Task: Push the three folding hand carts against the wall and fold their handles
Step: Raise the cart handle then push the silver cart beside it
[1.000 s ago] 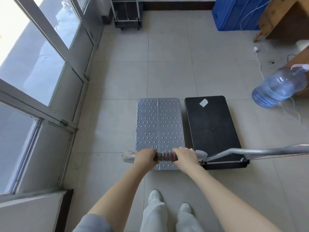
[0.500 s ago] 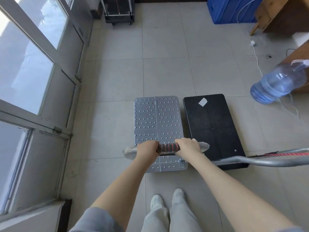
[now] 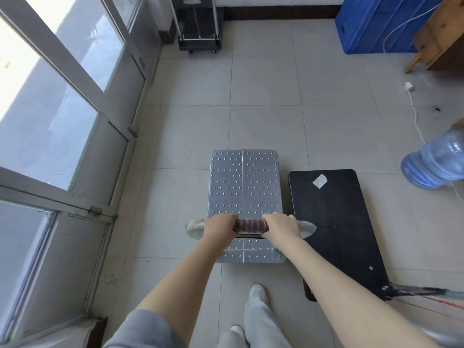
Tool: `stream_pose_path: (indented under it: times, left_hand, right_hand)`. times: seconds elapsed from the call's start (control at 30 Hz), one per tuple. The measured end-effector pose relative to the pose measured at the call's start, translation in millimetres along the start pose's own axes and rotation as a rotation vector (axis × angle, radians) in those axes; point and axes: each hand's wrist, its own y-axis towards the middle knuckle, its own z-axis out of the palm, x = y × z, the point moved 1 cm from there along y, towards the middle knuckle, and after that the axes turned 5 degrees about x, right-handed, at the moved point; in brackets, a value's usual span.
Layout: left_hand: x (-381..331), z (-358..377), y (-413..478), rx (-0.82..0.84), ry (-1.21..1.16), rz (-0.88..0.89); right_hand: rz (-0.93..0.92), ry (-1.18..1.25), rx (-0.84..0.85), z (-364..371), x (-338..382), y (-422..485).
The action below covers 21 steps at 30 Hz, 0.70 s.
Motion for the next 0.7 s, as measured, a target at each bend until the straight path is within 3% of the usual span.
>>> stream_pose_path:
  times: [0.7]
  left_hand:
    - [17, -167, 219, 0.005, -0.011, 0.011]
  right_hand:
    - [0.05, -0.067, 0.012, -170, -34, 218]
